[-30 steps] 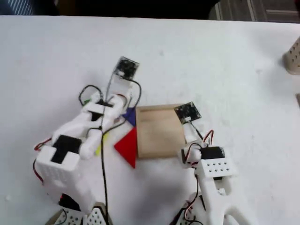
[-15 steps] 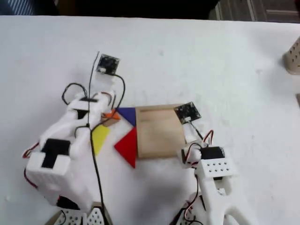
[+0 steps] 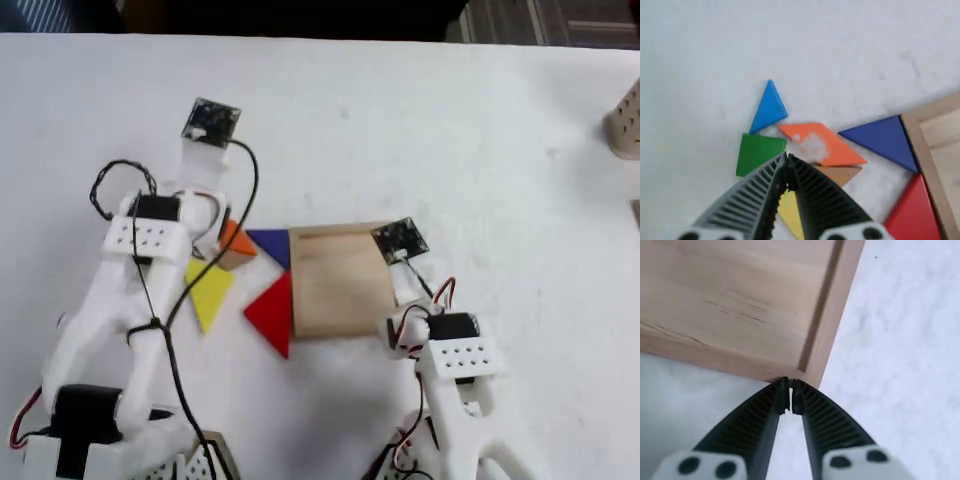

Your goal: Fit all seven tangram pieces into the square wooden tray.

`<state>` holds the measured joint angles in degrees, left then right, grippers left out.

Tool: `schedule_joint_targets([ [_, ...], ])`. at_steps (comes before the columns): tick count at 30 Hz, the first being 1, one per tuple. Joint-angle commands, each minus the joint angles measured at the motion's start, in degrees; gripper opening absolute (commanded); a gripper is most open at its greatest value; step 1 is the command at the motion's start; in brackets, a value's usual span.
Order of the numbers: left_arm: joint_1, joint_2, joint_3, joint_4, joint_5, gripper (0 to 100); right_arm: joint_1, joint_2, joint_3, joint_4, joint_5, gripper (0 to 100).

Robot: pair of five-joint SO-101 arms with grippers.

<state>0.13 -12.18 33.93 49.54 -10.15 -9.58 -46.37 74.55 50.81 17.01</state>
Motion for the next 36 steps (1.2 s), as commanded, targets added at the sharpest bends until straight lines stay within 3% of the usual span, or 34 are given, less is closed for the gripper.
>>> schedule_joint_targets([
  [1, -0.8, -2.5, -2.5, 6.3, 0.0, 2, 0.1, -1.0, -0.4, -0.8, 0.7, 1.8],
  [5, -3.0, -0.4, -2.8, 5.1, 0.0, 4, 0.1, -1.0, -0.3, -0.8, 0.7, 1.8],
  [9, -5.6, 2.1, -2.7, 3.3, -0.1, 17, 0.1, -1.0, -0.3, -0.8, 0.7, 1.8],
  [13, -2.6, 3.6, -2.5, 6.3, -0.1, 31, 0.1, -1.0, -0.3, -0.8, 0.7, 1.8],
  [17, 3.1, 3.6, -2.5, 7.3, 1.1, 31, 0.0, -1.0, -0.3, -0.8, 0.8, 1.8],
  [22, 10.4, 4.1, -2.8, 6.9, 11.5, 28, 0.0, -1.0, -0.3, -0.8, 0.8, 1.8],
  [28, 12.4, 4.9, -2.4, 5.6, 35.2, 29, 0.0, -1.0, -0.3, -0.8, 0.8, 1.8],
  [36, 15.2, 14.5, -3.0, -0.1, 44.1, 29, 0.1, -1.1, -0.3, -0.8, 0.8, 1.8],
])
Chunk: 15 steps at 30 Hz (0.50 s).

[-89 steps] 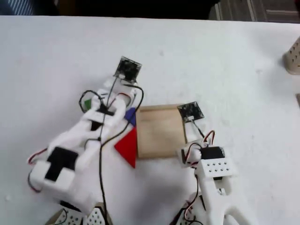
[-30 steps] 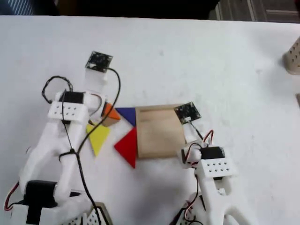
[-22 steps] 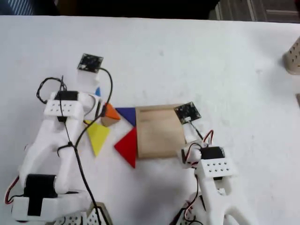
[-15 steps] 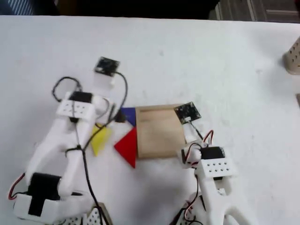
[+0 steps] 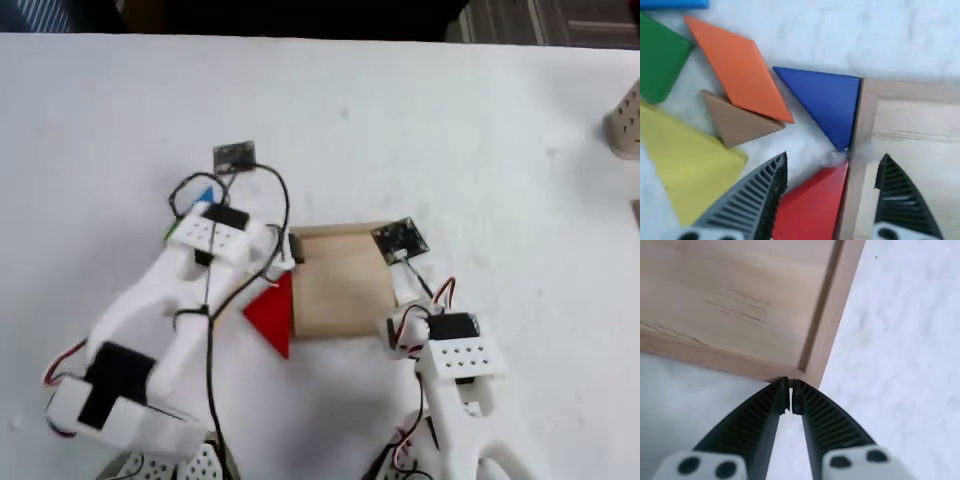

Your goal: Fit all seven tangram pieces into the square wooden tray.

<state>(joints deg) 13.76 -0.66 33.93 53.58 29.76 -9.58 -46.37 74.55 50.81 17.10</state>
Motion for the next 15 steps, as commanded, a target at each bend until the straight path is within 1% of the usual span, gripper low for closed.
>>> schedule_joint_targets([
  [1, 1.5, 4.0, -3.0, -4.9, 4.6, 29, 0.2, -1.1, -0.3, -0.8, 0.7, 1.8],
  [5, 1.1, 6.1, -4.7, -5.3, 4.7, 29, 1.6, -1.1, -0.3, -0.8, 0.7, 1.8],
  [11, -1.5, 6.5, -5.2, -5.7, 4.7, 29, 12.5, -1.5, -1.7, -0.8, 0.7, 1.8],
  [15, -4.1, 6.9, -5.3, -5.7, 4.6, 29, 16.0, -1.1, -1.7, -0.7, 0.7, 1.8],
])
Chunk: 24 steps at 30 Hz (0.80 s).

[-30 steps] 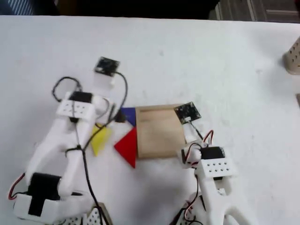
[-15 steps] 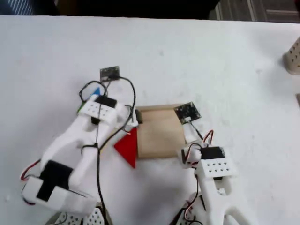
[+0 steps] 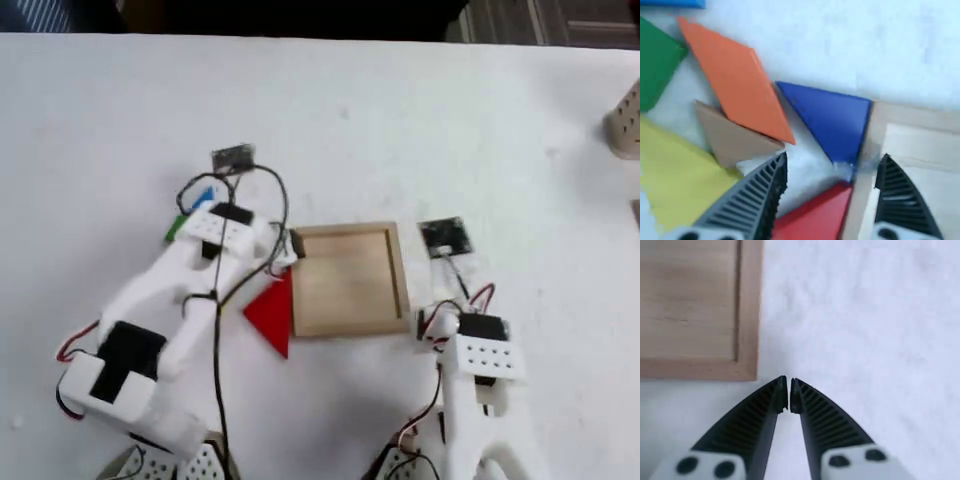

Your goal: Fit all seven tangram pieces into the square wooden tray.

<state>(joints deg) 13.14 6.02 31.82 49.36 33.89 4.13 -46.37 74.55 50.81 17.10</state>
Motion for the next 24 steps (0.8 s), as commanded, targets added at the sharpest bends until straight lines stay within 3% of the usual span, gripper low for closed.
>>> schedule_joint_targets([
  [1, -4.0, 0.7, -3.3, -1.5, 0.4, 29, 2.9, -1.1, -1.6, -0.6, 0.7, 1.8],
  [13, -10.0, 6.5, -9.8, 3.8, 0.4, 28, 7.1, -1.3, -1.5, -0.5, 0.7, 1.8],
  [24, -9.3, 6.4, -12.0, 1.6, 0.6, 29, 6.6, -1.1, -1.5, -0.5, 0.8, 1.8],
])
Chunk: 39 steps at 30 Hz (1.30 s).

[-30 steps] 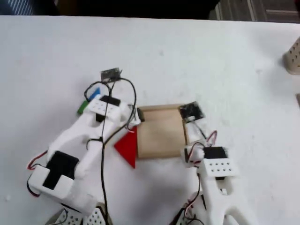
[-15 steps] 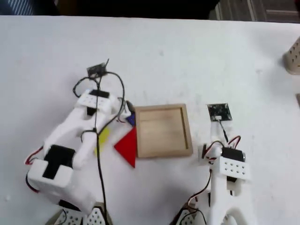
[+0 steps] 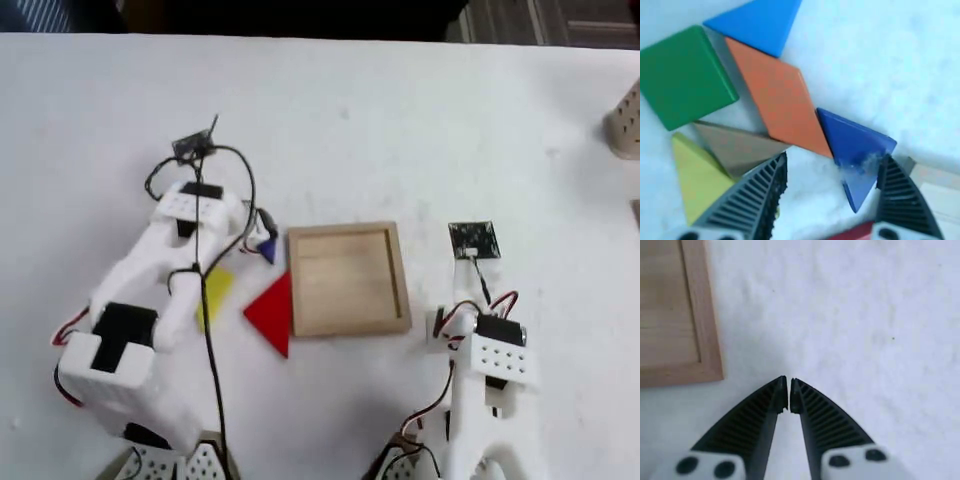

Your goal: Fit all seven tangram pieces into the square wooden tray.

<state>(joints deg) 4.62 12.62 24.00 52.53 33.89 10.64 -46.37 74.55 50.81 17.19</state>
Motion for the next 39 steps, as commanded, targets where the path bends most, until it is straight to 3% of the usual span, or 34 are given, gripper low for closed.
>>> schedule_joint_targets([
  [1, 0.0, -0.4, -4.8, -1.4, 0.6, 29, -0.2, -1.1, -1.5, -0.5, 0.7, 1.8],
  [9, 7.3, 0.0, -6.2, -1.8, 0.7, 29, -1.7, -1.0, -1.4, -0.4, 0.7, 1.8],
  [24, 0.7, 6.4, -9.2, -2.1, 0.7, 28, -1.8, -1.0, -1.4, -0.4, 0.7, 1.8],
  [39, 2.9, 6.6, -9.3, -1.7, 0.4, 27, -1.9, -1.1, -0.9, -0.4, 0.7, 1.8],
])
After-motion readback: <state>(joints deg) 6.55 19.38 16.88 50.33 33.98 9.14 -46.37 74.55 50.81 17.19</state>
